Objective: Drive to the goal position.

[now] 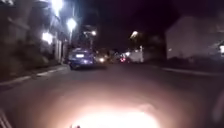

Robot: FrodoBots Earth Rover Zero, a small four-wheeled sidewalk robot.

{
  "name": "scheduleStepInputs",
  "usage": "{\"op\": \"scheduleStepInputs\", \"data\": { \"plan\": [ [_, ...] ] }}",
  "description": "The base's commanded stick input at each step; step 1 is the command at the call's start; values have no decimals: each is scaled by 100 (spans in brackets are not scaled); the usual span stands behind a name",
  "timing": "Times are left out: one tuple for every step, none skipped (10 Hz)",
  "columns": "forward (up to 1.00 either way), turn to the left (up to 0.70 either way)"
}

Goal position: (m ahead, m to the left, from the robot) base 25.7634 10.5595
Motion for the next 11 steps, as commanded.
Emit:
{"op": "scheduleStepInputs", "data": {
  "plan": [
    [100,0],
    [100,0],
    [100,0],
    [100,0],
    [100,0],
    [100,0],
    [100,0],
    [100,0],
    [100,0],
    [100,0],
    [100,0]
  ]
}}
